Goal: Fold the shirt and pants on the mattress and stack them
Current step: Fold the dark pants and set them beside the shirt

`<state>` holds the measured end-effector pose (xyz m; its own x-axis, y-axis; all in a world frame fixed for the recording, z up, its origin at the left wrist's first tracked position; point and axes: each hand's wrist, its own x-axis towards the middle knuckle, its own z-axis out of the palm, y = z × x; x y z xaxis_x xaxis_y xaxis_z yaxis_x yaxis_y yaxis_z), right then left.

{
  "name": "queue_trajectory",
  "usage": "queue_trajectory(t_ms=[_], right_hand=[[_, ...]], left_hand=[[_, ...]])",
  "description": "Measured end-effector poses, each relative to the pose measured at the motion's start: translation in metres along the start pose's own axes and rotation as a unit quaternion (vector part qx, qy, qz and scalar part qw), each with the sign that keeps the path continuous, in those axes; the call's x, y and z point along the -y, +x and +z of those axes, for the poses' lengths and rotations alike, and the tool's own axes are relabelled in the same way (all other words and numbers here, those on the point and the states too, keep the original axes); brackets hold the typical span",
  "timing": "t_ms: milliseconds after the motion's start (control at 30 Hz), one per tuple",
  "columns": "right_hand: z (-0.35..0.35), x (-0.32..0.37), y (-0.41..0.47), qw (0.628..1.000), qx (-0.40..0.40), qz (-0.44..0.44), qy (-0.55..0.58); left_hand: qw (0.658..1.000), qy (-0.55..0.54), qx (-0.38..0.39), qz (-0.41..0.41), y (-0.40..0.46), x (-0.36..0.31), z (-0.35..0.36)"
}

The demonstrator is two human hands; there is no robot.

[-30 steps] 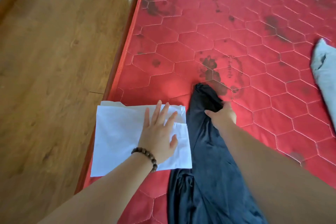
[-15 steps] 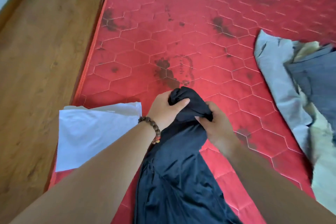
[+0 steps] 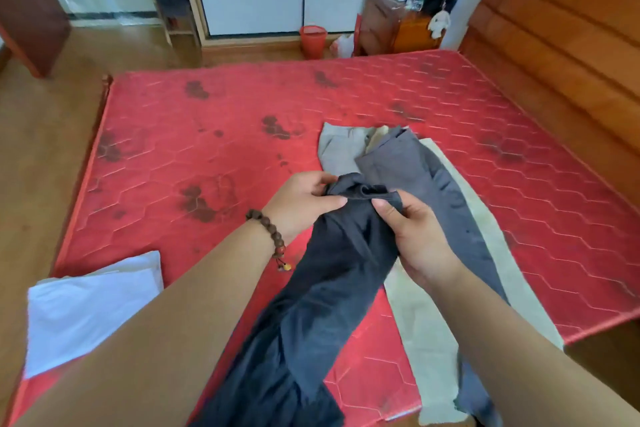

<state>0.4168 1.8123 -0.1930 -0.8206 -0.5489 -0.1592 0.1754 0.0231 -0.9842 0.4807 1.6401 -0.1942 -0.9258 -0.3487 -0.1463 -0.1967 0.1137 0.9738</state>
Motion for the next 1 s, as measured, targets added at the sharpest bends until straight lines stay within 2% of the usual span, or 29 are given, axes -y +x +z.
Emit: queue_trajectory(t_ms=[100,200,267,367,433,467,533,600,700,833,900,1000], right_hand=[[-0.042,0.057,-0.031,0.996,-0.068,-0.046,-0.039],[-0.069,0.117,-0.055,0.971,-0.165,-0.122,-0.127],[-0.079,0.160,-0.067,0.936,-0.245,-0.172,-0.185],[-0.084,0.226,-0.085,0.848,-0.388,-0.237,-0.271],[-0.085,0.268,-0.095,0.828,-0.432,-0.231,-0.273],[-0.086,0.289,-0.097,0.838,-0.435,-0.213,-0.251],[-0.086,0.324,-0.104,0.885,-0.399,-0.188,-0.150],[-0.090,0.355,-0.114,0.906,-0.365,-0.206,-0.061],[-0.103,0.378,-0.125,0.887,-0.383,-0.257,-0.031],[-0.126,0.400,-0.145,0.879,-0.371,-0.298,-0.033],[-0.132,0.405,-0.152,0.871,-0.383,-0.301,-0.058],[-0.136,0.407,-0.157,0.834,-0.422,-0.311,-0.172]], left_hand=[[0.999,0.023,0.014,0.024,-0.008,-0.071,0.031],[0.997,-0.005,0.052,0.055,-0.014,-0.143,0.054],[0.994,-0.029,0.066,0.079,-0.014,-0.190,0.069],[0.989,-0.049,0.049,0.132,-0.014,-0.258,0.093],[0.981,-0.076,0.033,0.176,-0.019,-0.302,0.109],[0.975,-0.092,0.035,0.197,-0.024,-0.323,0.118],[0.962,-0.098,0.057,0.250,-0.038,-0.358,0.133],[0.941,-0.075,0.092,0.315,-0.053,-0.390,0.145],[0.928,-0.106,0.118,0.337,-0.062,-0.423,0.151],[0.925,-0.190,0.180,0.276,-0.062,-0.458,0.159],[0.923,-0.155,0.182,0.300,-0.059,-0.463,0.167],[0.933,-0.084,0.133,0.324,-0.057,-0.459,0.180]])
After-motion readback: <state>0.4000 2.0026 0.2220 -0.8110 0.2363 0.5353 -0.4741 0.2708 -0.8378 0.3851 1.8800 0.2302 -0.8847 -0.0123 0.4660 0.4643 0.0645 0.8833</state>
